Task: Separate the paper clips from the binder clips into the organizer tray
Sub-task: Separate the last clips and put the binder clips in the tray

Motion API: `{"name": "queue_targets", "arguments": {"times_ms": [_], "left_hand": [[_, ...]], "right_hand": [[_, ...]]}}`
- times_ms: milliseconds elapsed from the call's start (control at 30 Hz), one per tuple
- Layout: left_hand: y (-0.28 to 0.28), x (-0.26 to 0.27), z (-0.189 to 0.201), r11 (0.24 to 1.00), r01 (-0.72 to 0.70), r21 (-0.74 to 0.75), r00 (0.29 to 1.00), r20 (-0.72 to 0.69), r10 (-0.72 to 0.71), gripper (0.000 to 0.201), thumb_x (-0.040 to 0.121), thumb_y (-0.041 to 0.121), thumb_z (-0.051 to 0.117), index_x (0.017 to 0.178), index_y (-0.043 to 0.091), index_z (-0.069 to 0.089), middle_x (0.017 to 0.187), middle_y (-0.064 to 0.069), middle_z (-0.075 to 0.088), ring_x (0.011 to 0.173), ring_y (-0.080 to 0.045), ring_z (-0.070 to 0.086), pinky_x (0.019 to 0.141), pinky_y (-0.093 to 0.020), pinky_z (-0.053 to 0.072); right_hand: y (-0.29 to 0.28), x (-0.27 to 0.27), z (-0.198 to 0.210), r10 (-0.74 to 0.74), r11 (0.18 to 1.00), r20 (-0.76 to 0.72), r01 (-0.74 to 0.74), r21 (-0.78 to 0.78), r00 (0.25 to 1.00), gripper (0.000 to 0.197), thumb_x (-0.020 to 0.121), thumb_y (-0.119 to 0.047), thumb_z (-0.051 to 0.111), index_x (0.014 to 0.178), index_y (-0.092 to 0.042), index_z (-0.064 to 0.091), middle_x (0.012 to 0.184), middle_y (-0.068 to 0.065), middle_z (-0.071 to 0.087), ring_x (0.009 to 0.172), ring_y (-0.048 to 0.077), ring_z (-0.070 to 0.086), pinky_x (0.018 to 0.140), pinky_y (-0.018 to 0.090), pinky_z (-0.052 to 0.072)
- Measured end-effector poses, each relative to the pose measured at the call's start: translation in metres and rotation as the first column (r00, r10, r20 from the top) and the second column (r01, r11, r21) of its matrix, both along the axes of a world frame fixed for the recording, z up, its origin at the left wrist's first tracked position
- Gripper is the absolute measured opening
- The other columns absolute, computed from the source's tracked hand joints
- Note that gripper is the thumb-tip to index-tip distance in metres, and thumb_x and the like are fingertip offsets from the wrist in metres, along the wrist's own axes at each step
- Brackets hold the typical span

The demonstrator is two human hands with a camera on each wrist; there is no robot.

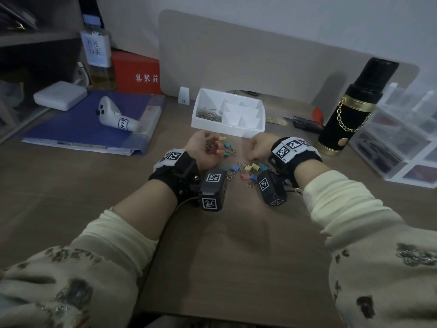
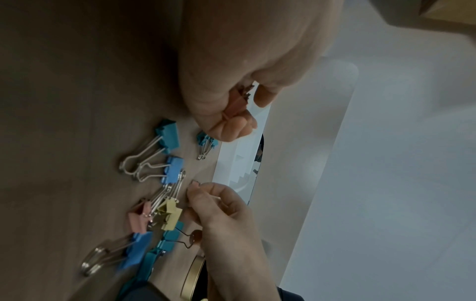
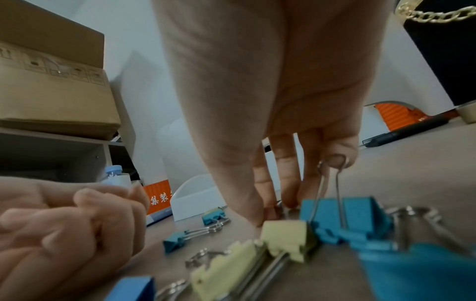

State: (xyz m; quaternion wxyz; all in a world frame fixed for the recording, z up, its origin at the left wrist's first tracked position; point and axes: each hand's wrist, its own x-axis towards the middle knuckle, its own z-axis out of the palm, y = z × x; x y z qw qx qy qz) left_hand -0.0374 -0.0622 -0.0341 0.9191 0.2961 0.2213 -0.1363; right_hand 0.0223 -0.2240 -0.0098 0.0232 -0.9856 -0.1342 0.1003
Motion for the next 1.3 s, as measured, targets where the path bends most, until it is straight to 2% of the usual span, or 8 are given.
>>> {"name": "queue_targets", "arguments": {"times_ms": [133, 300, 500, 600, 900, 1033, 1133, 1300], "left_hand": [[-0.001, -0.002, 0.001, 1.0, -0.004, 0.007, 1.0, -0.013, 0.004, 0.039, 0.1, 0.031, 0.034, 0.071, 0.009, 0.047, 0.066, -0.002, 0.042, 0.055, -0.01, 0.041, 0.04, -0.01, 0.034], [-0.003, -0.002, 0.001, 0.997, 0.013, -0.073, 0.999, -0.03, -0.015, 0.043, 0.1, 0.033, 0.038, 0.071, 0.004, 0.052, 0.071, -0.007, 0.049, 0.062, -0.014, 0.049, 0.04, -0.019, 0.05], [-0.006, -0.002, 0.001, 0.995, 0.028, -0.091, 1.0, -0.009, -0.029, 0.039, 0.1, 0.031, 0.039, 0.084, -0.001, 0.054, 0.076, -0.012, 0.056, 0.063, -0.02, 0.057, 0.051, -0.029, 0.056], [-0.003, -0.003, 0.002, 0.993, 0.097, -0.07, 0.995, 0.024, -0.095, 0.036, 0.1, 0.026, 0.036, 0.084, -0.001, 0.054, 0.065, -0.009, 0.059, 0.037, -0.018, 0.055, 0.041, -0.02, 0.051], [-0.002, -0.003, -0.004, 0.98, 0.19, 0.062, 0.98, 0.043, -0.193, 0.032, 0.097, 0.017, 0.032, 0.067, 0.01, 0.042, 0.04, -0.004, 0.045, 0.026, -0.008, 0.041, 0.022, -0.013, 0.02], [0.001, -0.005, -0.006, 0.991, 0.134, 0.008, 0.989, 0.054, -0.134, 0.031, 0.096, 0.015, 0.031, 0.068, 0.009, 0.042, 0.042, -0.001, 0.044, 0.025, -0.006, 0.038, 0.022, -0.013, 0.017], [0.001, -0.004, -0.008, 0.992, 0.129, 0.006, 0.99, 0.058, -0.129, 0.032, 0.098, 0.017, 0.031, 0.068, 0.01, 0.042, 0.043, 0.0, 0.044, 0.025, -0.006, 0.037, 0.021, -0.014, 0.017], [0.002, -0.003, -0.009, 0.991, 0.135, 0.006, 0.989, 0.061, -0.135, 0.036, 0.1, 0.02, 0.029, 0.068, 0.009, 0.043, 0.044, -0.001, 0.045, 0.026, -0.007, 0.037, 0.021, -0.014, 0.018]], "right_hand": [[0.003, 0.001, -0.002, 0.033, 0.999, -0.042, -0.034, -0.004, 0.999, 0.017, 0.078, -0.024, 0.071, 0.072, -0.013, 0.059, 0.074, 0.002, 0.063, 0.075, 0.02, 0.059, 0.06, 0.026, 0.046], [0.005, -0.008, 0.006, 0.078, 0.974, 0.034, -0.083, 0.208, 0.996, 0.013, 0.083, -0.027, 0.065, 0.078, -0.016, 0.063, 0.07, -0.007, 0.057, 0.068, 0.009, 0.053, 0.055, 0.021, 0.041], [0.024, -0.032, 0.027, 0.285, 0.777, 0.059, -0.266, 0.57, 0.957, 0.01, 0.082, -0.025, 0.071, 0.083, -0.015, 0.068, 0.074, -0.002, 0.067, 0.055, -0.004, 0.053, 0.059, 0.01, 0.042], [0.03, -0.038, 0.029, 0.348, 0.796, 0.056, -0.327, 0.51, 0.936, 0.018, 0.079, -0.026, 0.074, 0.093, -0.016, 0.072, 0.089, 0.001, 0.072, 0.062, -0.008, 0.057, 0.07, 0.013, 0.044], [0.018, -0.06, 0.026, 0.348, 0.74, 0.152, -0.37, 0.562, 0.925, 0.013, 0.081, -0.011, 0.07, 0.093, -0.009, 0.064, 0.094, -0.002, 0.06, 0.056, -0.016, 0.051, 0.056, 0.001, 0.037], [0.009, -0.065, 0.022, 0.226, 0.84, 0.208, -0.299, 0.452, 0.952, 0.025, 0.082, -0.017, 0.069, 0.104, -0.01, 0.06, 0.102, -0.004, 0.054, 0.08, 0.002, 0.052, 0.061, 0.006, 0.036], [0.003, -0.066, 0.02, 0.169, 0.961, 0.053, -0.177, 0.213, 0.984, 0.023, 0.081, -0.029, 0.071, 0.095, -0.013, 0.065, 0.086, -0.004, 0.062, 0.079, 0.013, 0.056, 0.06, 0.02, 0.042], [-0.001, -0.067, 0.012, 0.128, 0.992, -0.026, -0.127, 0.024, 0.991, 0.033, 0.072, -0.041, 0.075, 0.084, -0.012, 0.068, 0.063, -0.004, 0.06, 0.064, 0.013, 0.055, 0.056, 0.024, 0.043]]}}
